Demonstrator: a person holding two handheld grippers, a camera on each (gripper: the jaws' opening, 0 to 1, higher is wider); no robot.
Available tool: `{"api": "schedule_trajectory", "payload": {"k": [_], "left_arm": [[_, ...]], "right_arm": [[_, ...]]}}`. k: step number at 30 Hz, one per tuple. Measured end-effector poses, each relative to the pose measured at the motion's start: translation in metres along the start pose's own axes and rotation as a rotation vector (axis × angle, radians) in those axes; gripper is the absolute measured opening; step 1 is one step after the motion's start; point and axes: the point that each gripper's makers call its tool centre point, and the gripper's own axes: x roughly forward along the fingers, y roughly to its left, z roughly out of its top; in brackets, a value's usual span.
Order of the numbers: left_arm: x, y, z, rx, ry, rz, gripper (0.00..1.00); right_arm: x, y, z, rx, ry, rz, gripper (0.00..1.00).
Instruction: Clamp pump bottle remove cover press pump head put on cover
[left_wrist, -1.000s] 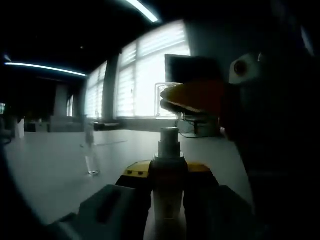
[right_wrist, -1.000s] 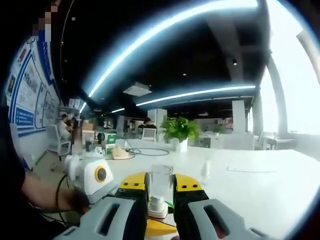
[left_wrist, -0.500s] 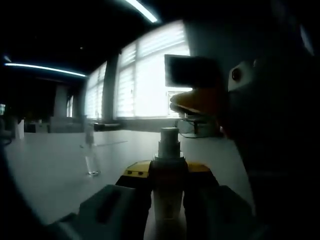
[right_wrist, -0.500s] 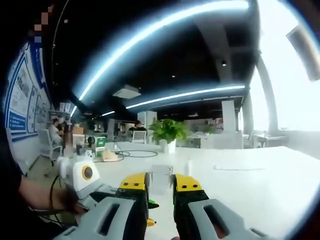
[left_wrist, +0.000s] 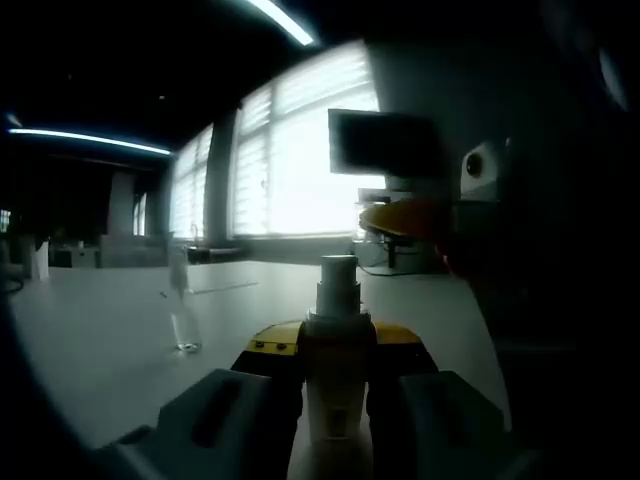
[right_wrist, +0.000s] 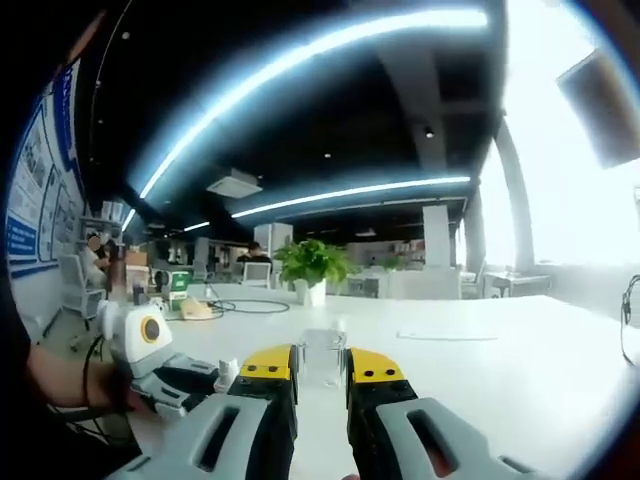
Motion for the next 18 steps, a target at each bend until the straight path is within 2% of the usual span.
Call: {"api": "schedule_trajectory", "payload": {"k": [8,18], "left_arm": [[0.0,0.001,0.0,-0.007,0.002,0.003,0.14],[0.0,0.003,0.0,-0.006,0.001,0.009,0.14]], "right_arm": [[-0.01,-0.025,-0.008,0.027,0.014,-0.071,0.14],[-0.012,-0.026,-0.016,0.015,0.023,-0.078,0.14]]}}
